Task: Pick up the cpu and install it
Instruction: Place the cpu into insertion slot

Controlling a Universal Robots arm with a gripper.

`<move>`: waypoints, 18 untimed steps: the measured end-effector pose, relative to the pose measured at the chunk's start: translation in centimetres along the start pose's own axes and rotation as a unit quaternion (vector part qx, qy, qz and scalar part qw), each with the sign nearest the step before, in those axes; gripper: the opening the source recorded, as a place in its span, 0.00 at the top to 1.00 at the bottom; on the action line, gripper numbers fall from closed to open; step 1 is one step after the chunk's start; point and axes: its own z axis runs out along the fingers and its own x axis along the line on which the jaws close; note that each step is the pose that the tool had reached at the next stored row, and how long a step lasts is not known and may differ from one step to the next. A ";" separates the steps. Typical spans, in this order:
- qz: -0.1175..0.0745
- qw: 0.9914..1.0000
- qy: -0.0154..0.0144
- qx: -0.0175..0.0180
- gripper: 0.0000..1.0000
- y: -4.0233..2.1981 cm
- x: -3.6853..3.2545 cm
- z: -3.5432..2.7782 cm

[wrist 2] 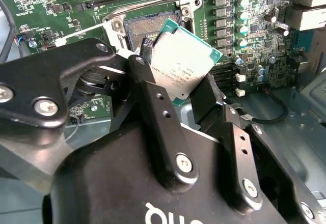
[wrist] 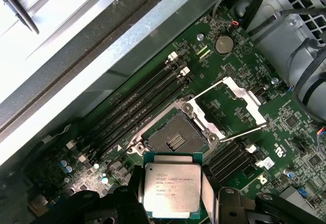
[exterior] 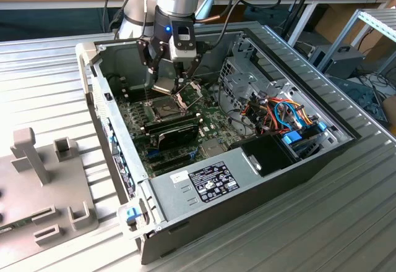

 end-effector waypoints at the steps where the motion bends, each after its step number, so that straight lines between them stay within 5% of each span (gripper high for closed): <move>1: 0.000 1.000 0.000 0.000 0.45 0.00 0.00 0.00; 5: 0.003 1.000 0.000 0.000 0.45 0.00 0.00 0.00; 9: 0.027 1.000 0.002 0.000 0.45 0.00 0.00 0.02; 13: 0.083 0.997 0.005 0.001 0.45 0.00 0.00 0.06; 18: 0.084 0.996 0.005 0.001 0.45 0.00 0.00 0.07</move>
